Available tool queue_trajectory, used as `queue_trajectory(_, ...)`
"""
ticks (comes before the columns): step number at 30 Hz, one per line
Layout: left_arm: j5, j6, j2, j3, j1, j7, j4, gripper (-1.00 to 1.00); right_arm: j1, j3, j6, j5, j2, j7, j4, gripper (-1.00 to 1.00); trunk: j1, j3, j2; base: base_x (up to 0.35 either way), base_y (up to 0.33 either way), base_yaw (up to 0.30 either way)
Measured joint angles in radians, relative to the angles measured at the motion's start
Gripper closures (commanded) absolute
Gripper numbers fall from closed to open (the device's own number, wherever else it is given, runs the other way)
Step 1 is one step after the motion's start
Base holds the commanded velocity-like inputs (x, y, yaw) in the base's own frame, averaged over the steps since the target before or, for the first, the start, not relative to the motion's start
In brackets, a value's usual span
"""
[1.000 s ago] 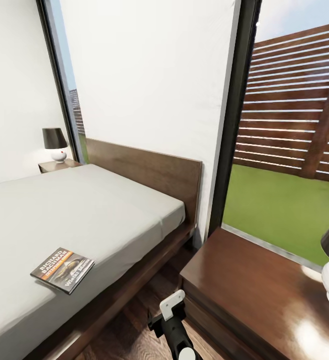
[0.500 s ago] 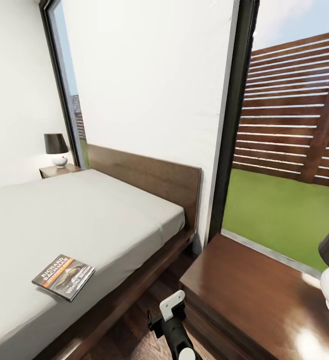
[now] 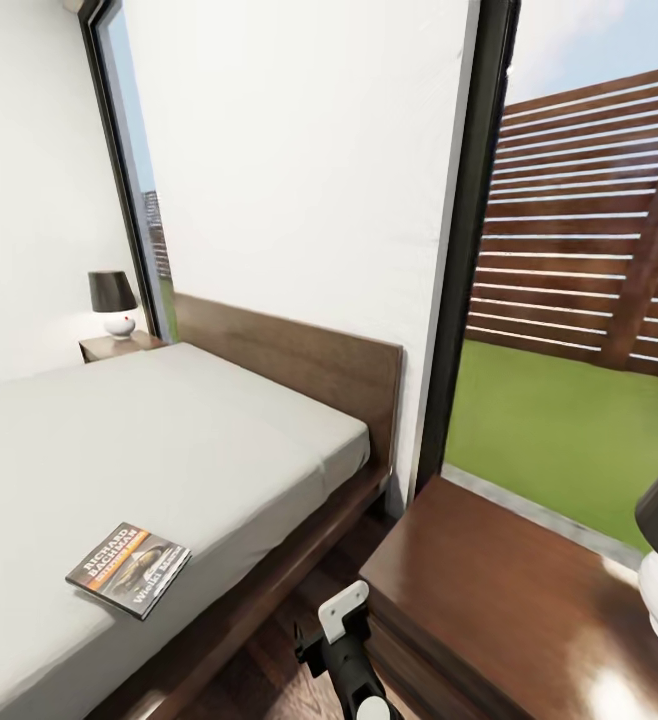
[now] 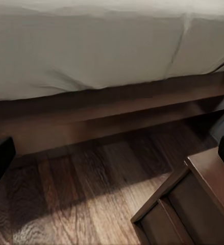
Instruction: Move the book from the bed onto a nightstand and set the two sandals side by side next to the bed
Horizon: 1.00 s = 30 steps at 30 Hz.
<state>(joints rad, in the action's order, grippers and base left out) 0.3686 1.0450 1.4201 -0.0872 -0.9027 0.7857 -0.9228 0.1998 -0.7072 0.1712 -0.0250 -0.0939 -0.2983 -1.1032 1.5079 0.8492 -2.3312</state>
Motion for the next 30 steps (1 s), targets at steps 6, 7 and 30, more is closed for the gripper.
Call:
queue_trajectory(6,0.000,0.000,0.000,0.000,0.003,0.000,0.001,-1.00,0.001,-0.001,0.000,0.000,0.000,0.001,0.001,-1.00,-0.023,-0.019,0.042,0.000,0.000,0.000)
queue_trajectory(7,0.000,0.000,0.000,0.000,0.003,0.000,0.001,-1.00,0.000,-0.001,0.000,0.000,0.000,0.001,0.001,-1.00,-0.027,-0.022,0.049,0.000,0.000,0.000)
queue_trajectory(30,-0.001,-0.156,-0.001,0.003,0.004,-0.100,0.365,-1.00,0.000,-0.002,0.000,0.000,0.000,0.001,0.008,-1.00,-0.115,-0.094,0.210,0.000,0.000,0.000)
